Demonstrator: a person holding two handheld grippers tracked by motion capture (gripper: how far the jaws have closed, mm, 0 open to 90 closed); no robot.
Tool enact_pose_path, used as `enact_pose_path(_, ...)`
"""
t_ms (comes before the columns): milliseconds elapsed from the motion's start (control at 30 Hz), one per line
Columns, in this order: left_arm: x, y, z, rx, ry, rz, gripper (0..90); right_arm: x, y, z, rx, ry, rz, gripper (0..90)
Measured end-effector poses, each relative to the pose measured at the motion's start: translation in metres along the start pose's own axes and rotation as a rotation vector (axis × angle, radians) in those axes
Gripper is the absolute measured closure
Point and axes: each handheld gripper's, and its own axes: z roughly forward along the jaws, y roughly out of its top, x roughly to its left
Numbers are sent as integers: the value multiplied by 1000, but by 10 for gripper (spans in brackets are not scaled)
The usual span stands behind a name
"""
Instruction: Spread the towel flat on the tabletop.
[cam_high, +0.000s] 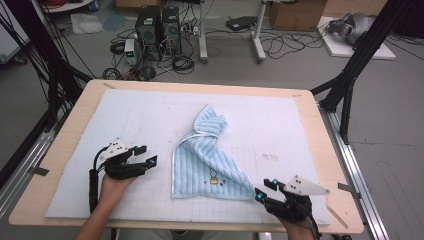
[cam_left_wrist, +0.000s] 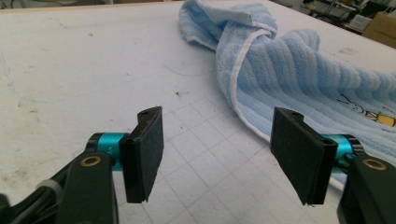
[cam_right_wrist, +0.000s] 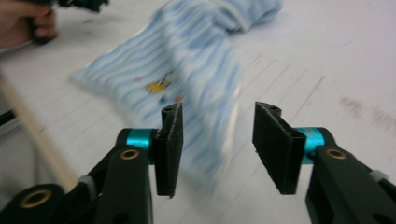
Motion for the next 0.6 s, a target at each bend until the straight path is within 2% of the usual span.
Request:
enact_pose_path(100,3,5,2,-28,-7,-23,366,-9,17,26,19,-42,-6,523)
enact_pose_path(200,4,12,5,-34,-2,-9,372,-15,32,67,58,-31,1,531)
enact_pose_path(300,5,20,8,-34,3,-7,376,-19,43,112,125,-26,14,528)
enact_pose_path(333,5,21,9,-38,6,-7,377,-20,45,125,165,-26,15,514)
enact_pose_path(400,5,25,11,-39,6,-8,377,-20,47,146,216,-27,10,528)
enact_pose_path(467,4,27,13,-45,8,-10,378,-16,48,157,250,-19,-25,594)
enact_pose_path(500,3,29,15,-47,4,-13,378,-14,48,157,246,-30,-45,698)
enact_pose_path(533,2,30,16,-45,1,-10,378,-15,49,154,254,21,-27,842)
enact_pose_path(600,-1,33,19,-44,-5,-4,379,-11,48,144,242,35,-68,862)
